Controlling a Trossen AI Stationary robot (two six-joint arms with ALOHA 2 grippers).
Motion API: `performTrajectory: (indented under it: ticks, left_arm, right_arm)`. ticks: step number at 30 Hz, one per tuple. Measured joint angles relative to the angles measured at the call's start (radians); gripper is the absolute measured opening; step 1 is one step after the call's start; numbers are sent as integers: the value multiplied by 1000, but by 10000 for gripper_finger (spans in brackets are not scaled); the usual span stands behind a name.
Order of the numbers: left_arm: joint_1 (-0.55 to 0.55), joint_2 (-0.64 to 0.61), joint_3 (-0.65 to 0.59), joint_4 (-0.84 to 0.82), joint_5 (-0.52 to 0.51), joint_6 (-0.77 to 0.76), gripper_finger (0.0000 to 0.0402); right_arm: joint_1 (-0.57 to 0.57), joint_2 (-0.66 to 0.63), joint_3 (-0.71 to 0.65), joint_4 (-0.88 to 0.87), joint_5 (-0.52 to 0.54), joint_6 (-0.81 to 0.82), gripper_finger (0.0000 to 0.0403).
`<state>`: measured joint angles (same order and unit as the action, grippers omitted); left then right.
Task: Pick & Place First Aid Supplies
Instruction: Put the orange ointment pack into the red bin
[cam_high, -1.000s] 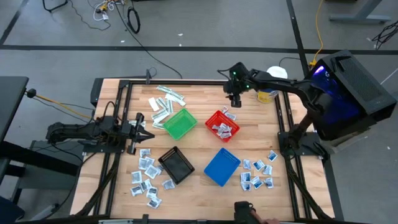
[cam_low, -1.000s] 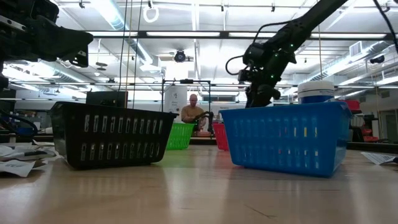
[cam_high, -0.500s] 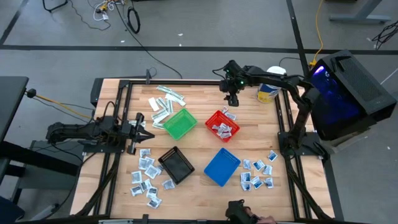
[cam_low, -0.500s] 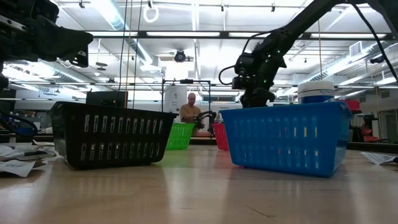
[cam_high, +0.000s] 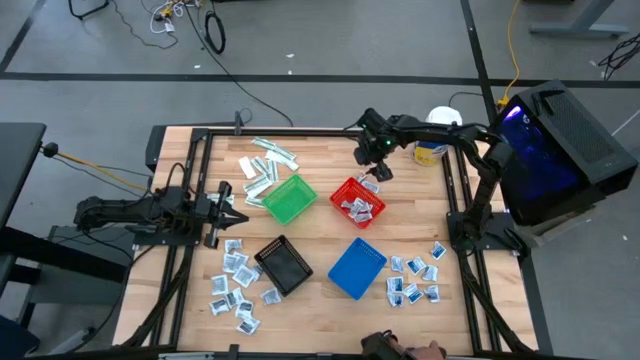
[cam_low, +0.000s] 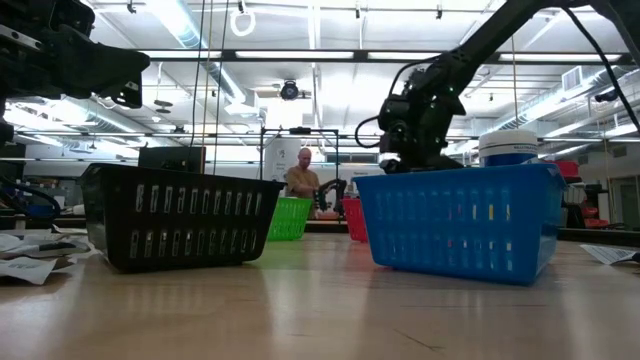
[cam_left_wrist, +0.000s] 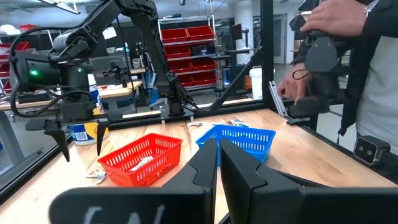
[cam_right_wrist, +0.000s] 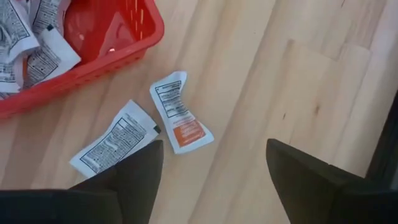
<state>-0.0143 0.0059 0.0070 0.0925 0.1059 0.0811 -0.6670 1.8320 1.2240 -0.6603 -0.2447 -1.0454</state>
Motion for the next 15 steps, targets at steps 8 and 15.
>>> performTrajectory:
  ticks: [8, 15]
  left_arm:
    - [0, 0, 0, 0, 0, 0, 25]
    - [0, 0, 0, 0, 0, 0, 25]
  right_arm:
    - [8, 22, -4, 14, -9, -19, 279]
    - [31, 57, -4, 14, 25, -41, 279]
